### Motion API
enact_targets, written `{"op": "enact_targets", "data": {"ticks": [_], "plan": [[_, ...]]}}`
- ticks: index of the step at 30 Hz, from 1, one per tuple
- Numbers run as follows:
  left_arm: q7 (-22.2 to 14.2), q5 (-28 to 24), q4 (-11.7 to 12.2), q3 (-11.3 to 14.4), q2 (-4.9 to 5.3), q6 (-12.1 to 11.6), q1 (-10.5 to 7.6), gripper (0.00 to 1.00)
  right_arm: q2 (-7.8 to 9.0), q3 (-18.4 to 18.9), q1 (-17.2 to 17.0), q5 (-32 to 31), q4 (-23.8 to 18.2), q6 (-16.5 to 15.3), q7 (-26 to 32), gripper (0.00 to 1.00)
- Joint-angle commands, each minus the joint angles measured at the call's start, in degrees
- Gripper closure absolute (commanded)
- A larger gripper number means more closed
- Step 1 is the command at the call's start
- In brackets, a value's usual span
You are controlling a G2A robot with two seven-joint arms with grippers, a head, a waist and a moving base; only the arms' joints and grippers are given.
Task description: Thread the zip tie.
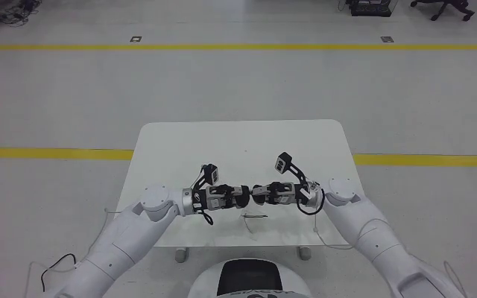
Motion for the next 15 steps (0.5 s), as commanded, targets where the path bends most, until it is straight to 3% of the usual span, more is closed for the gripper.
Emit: {"op": "enact_targets", "data": {"ticks": [1,6,12,15], "plan": [[0.0,0.1,0.0,0.0,0.01,0.0,0.03,0.91,0.01,0.0,0.1,-0.2,0.1,0.1,0.1,1.0],[0.2,0.3,0.0,0.1,0.03,-0.1,0.01,0.93,-0.03,0.0,0.1,-0.5,0.3,0.4,0.2,1.0],[0.3,0.5,0.0,0.3,-0.01,-0.1,-0.06,0.84,-0.15,0.0,0.2,-0.3,0.6,0.6,0.4,1.0],[0.3,0.5,0.0,0.4,-0.02,-0.2,-0.08,0.85,-0.23,-0.1,0.2,-0.3,0.7,0.6,0.4,1.0]]}}
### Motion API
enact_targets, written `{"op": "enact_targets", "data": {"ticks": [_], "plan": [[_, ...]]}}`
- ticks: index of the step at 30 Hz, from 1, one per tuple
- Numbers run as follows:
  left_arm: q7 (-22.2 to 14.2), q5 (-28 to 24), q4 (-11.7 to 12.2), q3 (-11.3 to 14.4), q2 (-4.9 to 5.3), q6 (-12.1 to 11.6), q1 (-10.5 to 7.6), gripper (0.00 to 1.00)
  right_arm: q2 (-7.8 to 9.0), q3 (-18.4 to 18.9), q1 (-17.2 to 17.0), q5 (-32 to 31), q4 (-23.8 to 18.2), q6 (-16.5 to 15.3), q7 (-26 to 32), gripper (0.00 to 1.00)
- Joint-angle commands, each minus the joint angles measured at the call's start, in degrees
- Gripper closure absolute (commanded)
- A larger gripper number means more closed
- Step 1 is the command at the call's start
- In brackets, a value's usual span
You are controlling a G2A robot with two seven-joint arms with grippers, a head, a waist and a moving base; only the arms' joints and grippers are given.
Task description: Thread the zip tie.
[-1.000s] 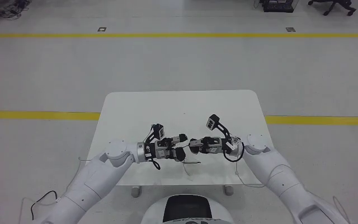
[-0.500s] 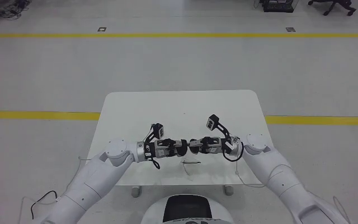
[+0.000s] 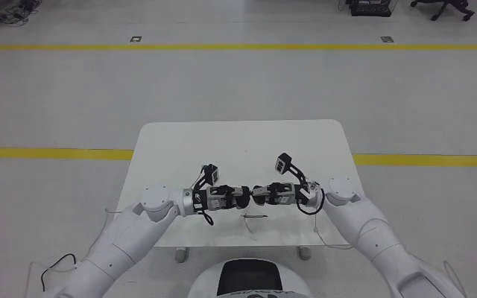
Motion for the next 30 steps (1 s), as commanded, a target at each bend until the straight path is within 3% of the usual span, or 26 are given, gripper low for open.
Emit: {"op": "enact_targets", "data": {"ticks": [1,12,14,15,21,22,23,30], "plan": [[0.0,0.0,0.0,0.0,0.0,-0.1,0.01,0.86,-0.06,-0.1,0.0,0.0,0.0,0.1,0.1,1.0],[0.0,0.0,0.0,0.1,0.01,-0.2,0.04,0.9,-0.4,-0.6,0.4,0.0,0.8,0.2,0.2,1.0],[0.0,0.0,0.0,0.2,0.01,-0.2,0.03,0.93,-0.44,-0.6,0.4,0.1,0.9,0.1,0.2,1.0],[0.0,0.0,0.0,0.2,0.0,-0.2,0.03,1.0,-0.46,-0.5,0.4,0.1,0.9,0.1,0.2,1.0],[-0.1,0.3,0.2,0.5,-0.05,-0.1,-0.21,1.0,-0.58,-0.6,0.6,0.4,1.2,0.4,0.6,1.0],[-0.1,0.3,0.2,0.5,-0.06,-0.1,-0.25,1.0,-0.6,-0.6,0.6,0.5,1.3,0.5,0.5,0.54],[-0.1,0.3,0.3,0.5,-0.07,-0.2,-0.28,1.0,-0.62,-0.5,0.6,0.7,1.4,0.5,0.6,0.0],[0.0,1.6,0.7,-0.6,0.31,-1.9,-0.04,1.0,0.0,1.8,-0.1,0.9,1.8,0.0,0.5,0.0]]}}
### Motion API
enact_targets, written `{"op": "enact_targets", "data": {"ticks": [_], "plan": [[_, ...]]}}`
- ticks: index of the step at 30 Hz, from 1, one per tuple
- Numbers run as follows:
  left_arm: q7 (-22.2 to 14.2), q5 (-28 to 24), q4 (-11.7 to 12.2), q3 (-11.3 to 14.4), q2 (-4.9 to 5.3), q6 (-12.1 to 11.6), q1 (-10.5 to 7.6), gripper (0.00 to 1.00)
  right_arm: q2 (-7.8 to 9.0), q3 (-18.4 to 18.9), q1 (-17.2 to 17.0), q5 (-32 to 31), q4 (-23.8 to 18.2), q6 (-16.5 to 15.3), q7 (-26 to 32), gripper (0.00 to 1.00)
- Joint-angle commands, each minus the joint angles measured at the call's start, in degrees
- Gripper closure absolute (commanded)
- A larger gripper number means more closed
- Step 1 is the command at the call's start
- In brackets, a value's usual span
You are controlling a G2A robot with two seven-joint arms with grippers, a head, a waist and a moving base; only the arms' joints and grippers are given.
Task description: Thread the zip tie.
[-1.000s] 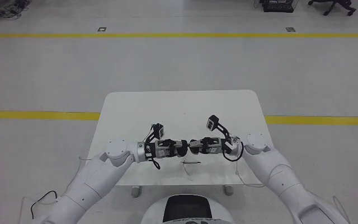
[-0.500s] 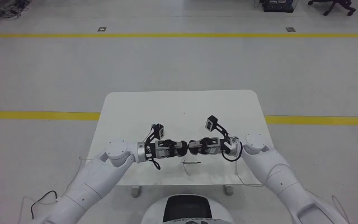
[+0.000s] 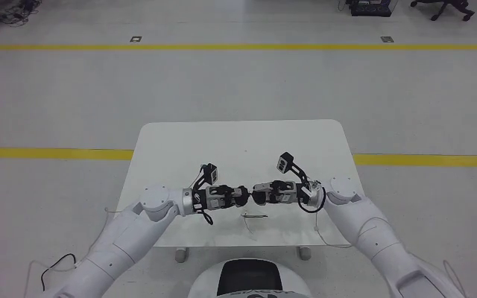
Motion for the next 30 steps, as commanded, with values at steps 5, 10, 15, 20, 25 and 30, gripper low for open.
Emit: {"op": "enact_targets", "data": {"ticks": [5,10,15,20,25,30], "plan": [[-3.4,1.2,1.0,-1.8,0.7,-4.0,0.69,1.0,0.83,2.2,-1.0,-0.6,-1.1,-0.2,1.3,0.0],[-3.4,1.2,1.0,-1.8,0.7,-4.0,0.69,1.0,0.83,2.2,-1.0,-0.6,-1.1,-0.2,1.3,0.0],[-1.6,2.0,1.2,-1.7,0.66,-4.8,0.85,1.0,0.83,2.2,-1.0,-0.6,-1.1,-0.2,1.3,0.0],[-5.5,1.3,3.4,-4.6,1.51,-8.6,1.55,1.0,0.83,2.2,-1.0,-0.6,-1.1,-0.2,1.3,0.0],[-9.6,-0.7,4.9,-7.3,2.29,-11.6,2.43,1.0,0.83,2.2,-1.0,-0.6,-1.1,-0.2,1.3,0.0],[-10.5,-1.2,6.0,-7.7,2.36,-12.2,1.93,1.0,0.83,2.2,-1.0,-0.6,-1.1,-0.2,1.3,0.0]]}}
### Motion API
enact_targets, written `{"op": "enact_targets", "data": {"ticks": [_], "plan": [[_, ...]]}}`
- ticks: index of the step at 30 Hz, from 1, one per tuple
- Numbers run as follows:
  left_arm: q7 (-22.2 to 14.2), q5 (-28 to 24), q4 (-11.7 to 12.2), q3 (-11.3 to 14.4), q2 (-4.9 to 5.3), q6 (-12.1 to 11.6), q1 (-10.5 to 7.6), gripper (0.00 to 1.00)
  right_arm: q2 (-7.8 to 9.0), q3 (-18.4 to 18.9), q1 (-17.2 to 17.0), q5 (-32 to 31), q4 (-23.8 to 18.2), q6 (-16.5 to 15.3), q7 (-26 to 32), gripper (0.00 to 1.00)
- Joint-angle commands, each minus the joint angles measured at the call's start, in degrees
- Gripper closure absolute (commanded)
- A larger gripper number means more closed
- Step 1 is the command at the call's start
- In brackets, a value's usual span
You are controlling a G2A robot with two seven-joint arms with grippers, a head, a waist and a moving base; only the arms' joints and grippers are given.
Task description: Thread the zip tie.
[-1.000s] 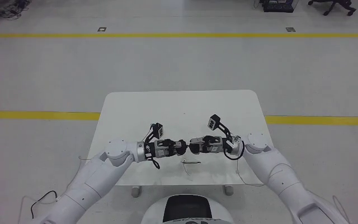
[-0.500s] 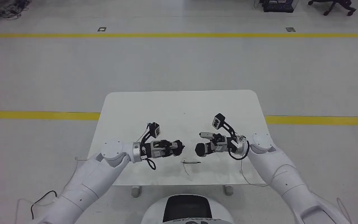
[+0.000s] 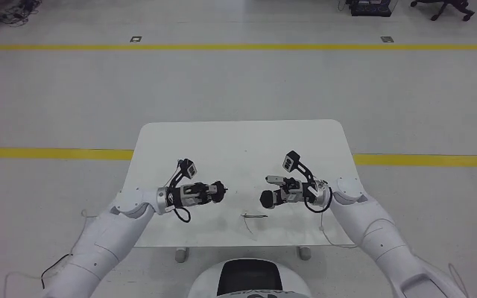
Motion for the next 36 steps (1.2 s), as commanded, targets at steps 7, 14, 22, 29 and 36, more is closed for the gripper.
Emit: {"op": "enact_targets", "data": {"ticks": [7,14,22,29,36], "plan": [[-0.3,-1.9,2.5,0.6,-0.55,-0.3,-2.66,1.0,0.65,-0.6,1.7,-12.5,-4.3,3.6,-7.0,0.0],[-0.6,-3.2,4.8,1.4,-1.21,-1.0,-5.45,1.0,1.04,-3.6,4.5,-27.8,-9.5,9.9,-10.7,0.0],[-1.0,-3.5,4.6,1.4,-1.29,-3.0,-4.79,1.0,1.13,-6.9,5.3,-39.1,-14.7,13.7,-13.1,0.0],[0.5,-2.5,4.2,1.7,-1.35,-2.8,-4.72,1.0,1.13,-6.9,5.3,-39.1,-14.7,13.7,-13.1,0.0],[3.2,9.1,2.1,0.1,-1.07,-3.6,-2.29,1.0,1.13,-6.9,5.3,-39.1,-14.7,13.7,-13.1,0.0]]}}
